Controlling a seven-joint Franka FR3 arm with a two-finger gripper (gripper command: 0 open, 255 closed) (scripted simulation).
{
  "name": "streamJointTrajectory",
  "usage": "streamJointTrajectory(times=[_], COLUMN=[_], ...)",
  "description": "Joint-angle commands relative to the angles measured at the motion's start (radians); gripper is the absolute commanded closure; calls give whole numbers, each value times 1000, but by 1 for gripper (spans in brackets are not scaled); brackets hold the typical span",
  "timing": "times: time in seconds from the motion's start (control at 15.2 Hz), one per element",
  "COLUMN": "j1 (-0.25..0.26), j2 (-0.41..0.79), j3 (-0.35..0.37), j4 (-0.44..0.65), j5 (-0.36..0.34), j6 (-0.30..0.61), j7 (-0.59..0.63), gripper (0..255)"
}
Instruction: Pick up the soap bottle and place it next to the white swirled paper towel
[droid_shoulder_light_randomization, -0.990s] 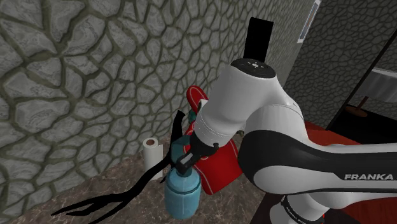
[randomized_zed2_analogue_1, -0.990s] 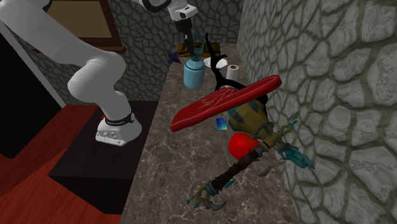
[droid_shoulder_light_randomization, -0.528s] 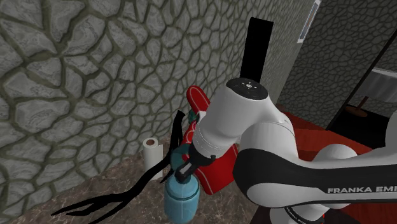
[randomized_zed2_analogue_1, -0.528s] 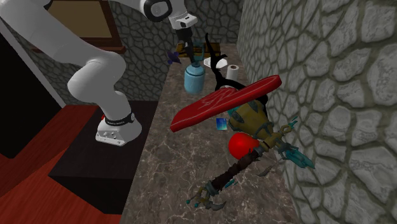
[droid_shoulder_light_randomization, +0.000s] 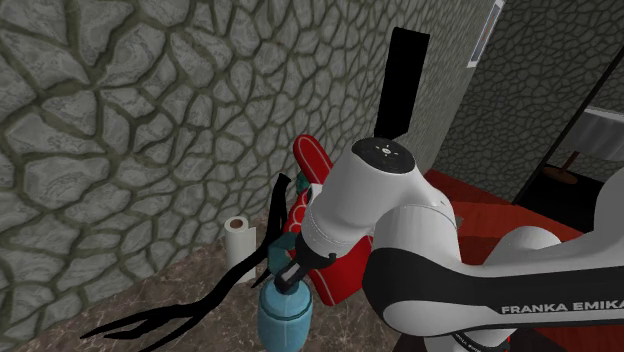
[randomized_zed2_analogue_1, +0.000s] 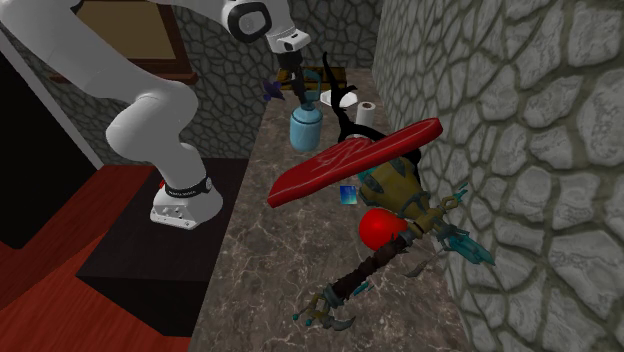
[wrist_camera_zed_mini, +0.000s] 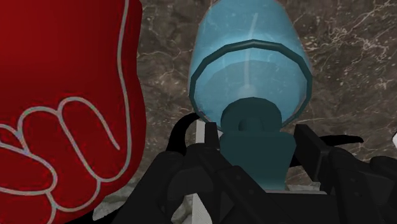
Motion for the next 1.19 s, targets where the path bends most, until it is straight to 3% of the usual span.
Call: streamJointTrajectory(times=[0.0, 0.07, 0.13, 0.46, 0.73, 1.12], j1=[0, 0, 0, 0, 52, 53], j2=[0, 0, 0, 0, -98, -98], j3=[0, 0, 0, 0, -92, -92], j4=[0, 0, 0, 0, 53, 53], j5=[0, 0, 0, 0, -16, -16], j6=[1, 1, 1, 1, -158, -158], j7=[0, 0, 0, 0, -2, -2], gripper=[255, 255, 0, 0, 0, 0])
